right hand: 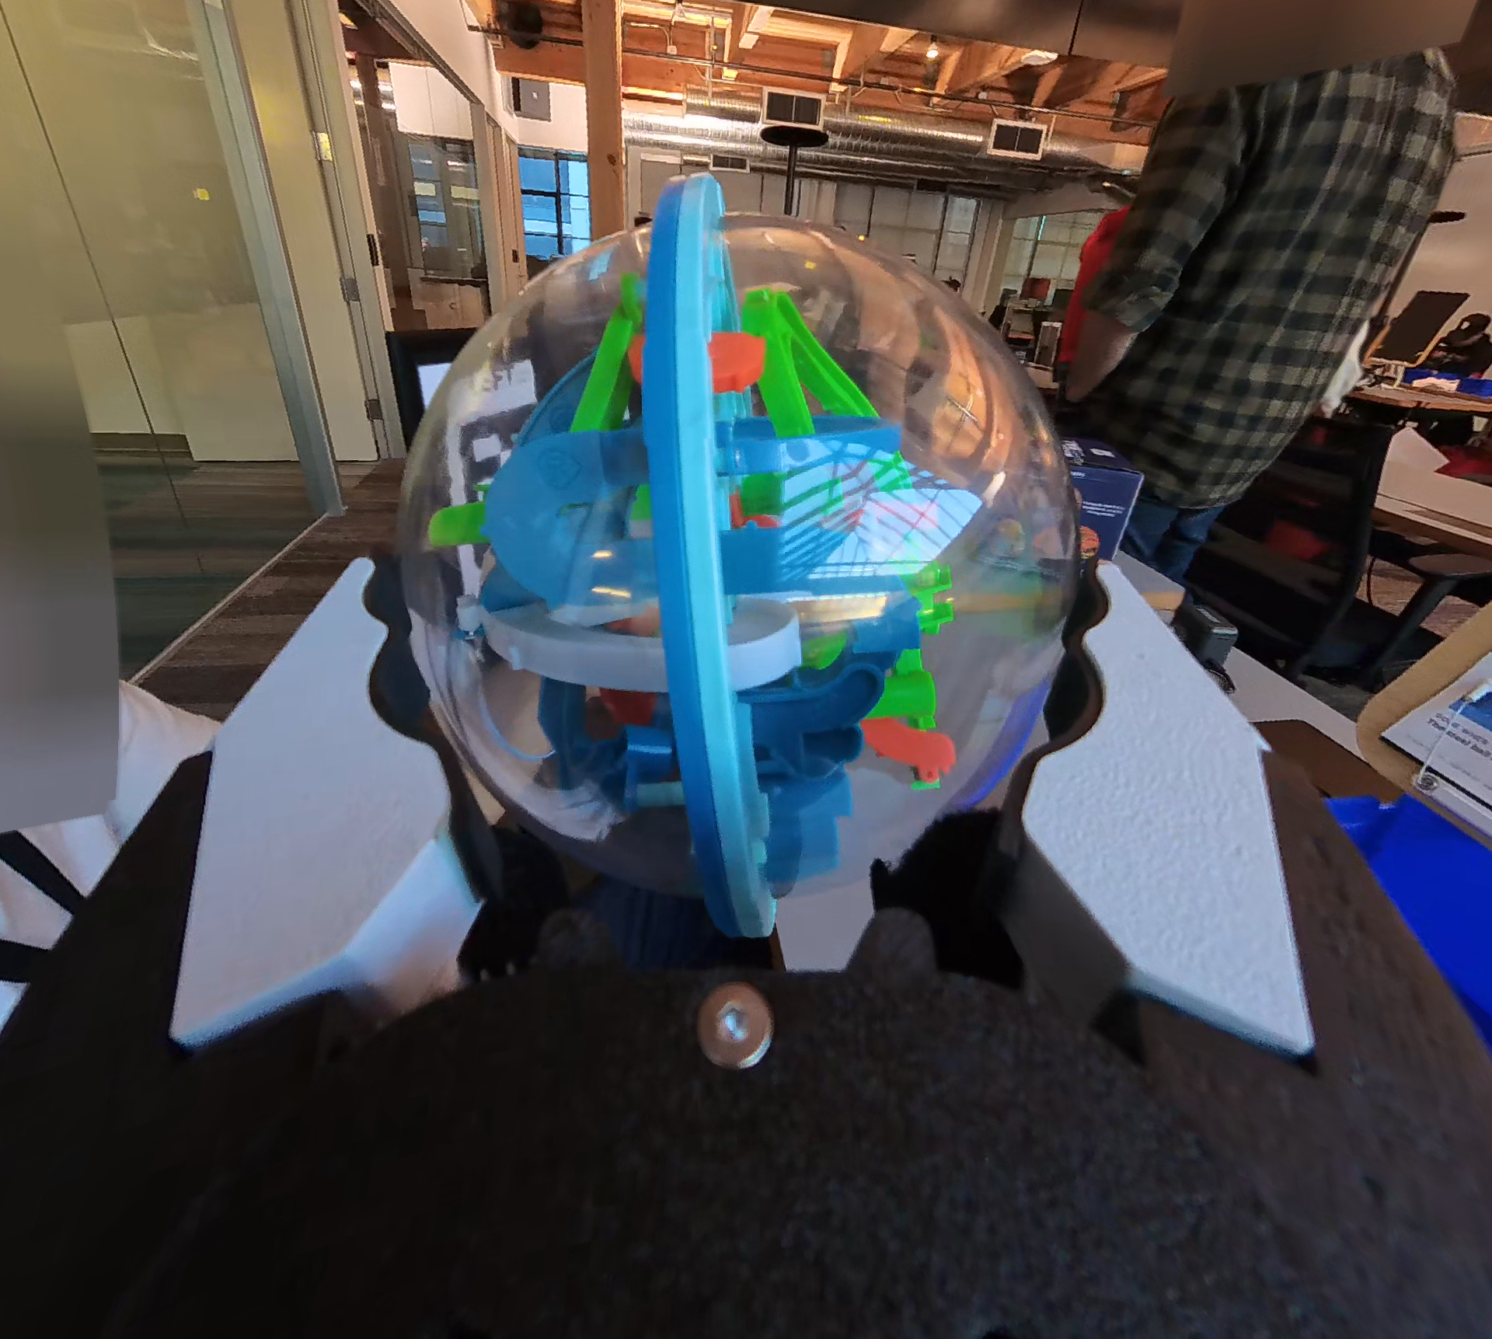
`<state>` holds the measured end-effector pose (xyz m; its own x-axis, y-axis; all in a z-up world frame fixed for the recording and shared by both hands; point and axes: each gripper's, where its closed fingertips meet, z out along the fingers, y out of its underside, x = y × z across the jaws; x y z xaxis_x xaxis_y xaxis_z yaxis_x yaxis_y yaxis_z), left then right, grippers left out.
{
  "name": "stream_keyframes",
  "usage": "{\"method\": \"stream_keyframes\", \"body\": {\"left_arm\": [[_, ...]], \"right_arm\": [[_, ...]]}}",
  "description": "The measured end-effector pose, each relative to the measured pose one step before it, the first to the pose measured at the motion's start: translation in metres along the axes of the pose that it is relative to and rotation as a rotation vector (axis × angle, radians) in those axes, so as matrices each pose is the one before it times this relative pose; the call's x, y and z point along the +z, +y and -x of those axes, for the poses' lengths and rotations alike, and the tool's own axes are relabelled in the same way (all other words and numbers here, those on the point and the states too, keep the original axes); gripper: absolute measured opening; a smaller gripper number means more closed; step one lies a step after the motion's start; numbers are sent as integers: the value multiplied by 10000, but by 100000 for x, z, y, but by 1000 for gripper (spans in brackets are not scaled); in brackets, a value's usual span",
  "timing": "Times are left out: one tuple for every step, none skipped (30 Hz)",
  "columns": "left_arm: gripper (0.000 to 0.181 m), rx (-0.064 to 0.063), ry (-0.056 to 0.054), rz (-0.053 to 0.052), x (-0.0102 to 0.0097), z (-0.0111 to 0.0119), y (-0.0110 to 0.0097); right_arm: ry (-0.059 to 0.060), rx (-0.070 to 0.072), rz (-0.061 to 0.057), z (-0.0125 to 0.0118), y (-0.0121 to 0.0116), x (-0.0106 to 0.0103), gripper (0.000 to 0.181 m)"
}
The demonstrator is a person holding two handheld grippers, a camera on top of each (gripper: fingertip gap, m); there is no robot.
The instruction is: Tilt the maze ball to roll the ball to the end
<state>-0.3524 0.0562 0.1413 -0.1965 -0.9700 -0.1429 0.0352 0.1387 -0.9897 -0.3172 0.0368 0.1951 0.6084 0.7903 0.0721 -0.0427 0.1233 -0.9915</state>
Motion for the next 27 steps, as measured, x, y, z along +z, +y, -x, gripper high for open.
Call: {"method": "stream_keyframes", "body": {"left_arm": [[150, 60, -52, -26, -120, -43, -142], [150, 95, -60, -42, -135, -32, -159], [150, 110, -61, -27, -133, -36, -144], [150, 111, -56, -16, -133, -29, -129], [150, 114, -52, 0, -128, -19, -96], [150, 122, -49, 3, -119, -26, -86], [150, 101, -40, 5, -99, -12, -56], [150, 50, -30, 23, -70, -13, -29], [150, 21, -27, 19, -54, 1, -7], [150, 24, -24, 3, -33, 0, -28], [150, 53, -23, -8, -13, -3, -28], [150, 91, -24, -19, -21, -13, -23], [149, 103, -20, -24, -26, -18, -44], [149, 101, -15, -26, -35, -29, -48], [149, 81, -13, -23, -46, -41, -66], [149, 47, -12, -16, -36, -32, -57], [149, 13, -10, 19, -15, -21, -6], [149, -8, -9, 36, -1, -2, 17], [149, -19, -5, 20, -3, 3, 0], [149, -33, 1, 18, 3, 9, 24], [149, -48, 7, 20, 17, 22, 36], [149, -48, 9, 19, 18, 19, 34], [149, -33, 5, 22, 20, 5, 41], [149, -18, -2, 19, 13, 13, 34], [149, -21, -5, 19, 25, 7, 31], [149, -48, 0, 40, 36, 16, 59], [149, -80, 10, 68, 60, 24, 109]], "right_arm": [[-61, -7, -22, 76, -38, 44, 154], [-74, -25, -26, 92, -15, 38, 154], [-79, -23, -17, 80, 30, 32, 154], [-77, -19, -16, 84, 71, 26, 154], [-71, -22, -22, 60, 73, 27, 154], [-72, -44, -31, 73, 86, 12, 154], [-58, -31, -22, 58, 71, 23, 154], [-39, -2, -14, 27, 65, 23, 154], [-32, 7, -30, 2, 14, 26, 154], [-26, -9, -45, 11, -31, 31, 154], [-25, -54, -50, 23, -55, 16, 154], [-29, -107, -58, 66, -76, 8, 154], [-26, -113, -49, 76, -75, 14, 154], [-21, -112, -30, 93, -71, 24, 154], [-21, -78, -10, 85, -48, 20, 154], [-20, -39, 1, 62, -26, 8, 154], [-10, -8, 9, 32, -10, 2, 154], [-7, 12, 8, -11, 17, 2, 154], [-6, 32, 7, -17, 27, -10, 154], [1, 53, 8, -43, 62, -16, 154], [8, 75, 1, -58, 75, -11, 154], [9, 80, -17, -53, 85, -26, 154], [1, 72, -24, -69, 104, -45, 154], [-11, 76, -18, -54, 140, -63, 154], [-19, 89, -27, -68, 150, -61, 154], [-10, 114, -19, -90, 182, -76, 154], [7, 137, -9, -115, 184, -85, 154]]}}
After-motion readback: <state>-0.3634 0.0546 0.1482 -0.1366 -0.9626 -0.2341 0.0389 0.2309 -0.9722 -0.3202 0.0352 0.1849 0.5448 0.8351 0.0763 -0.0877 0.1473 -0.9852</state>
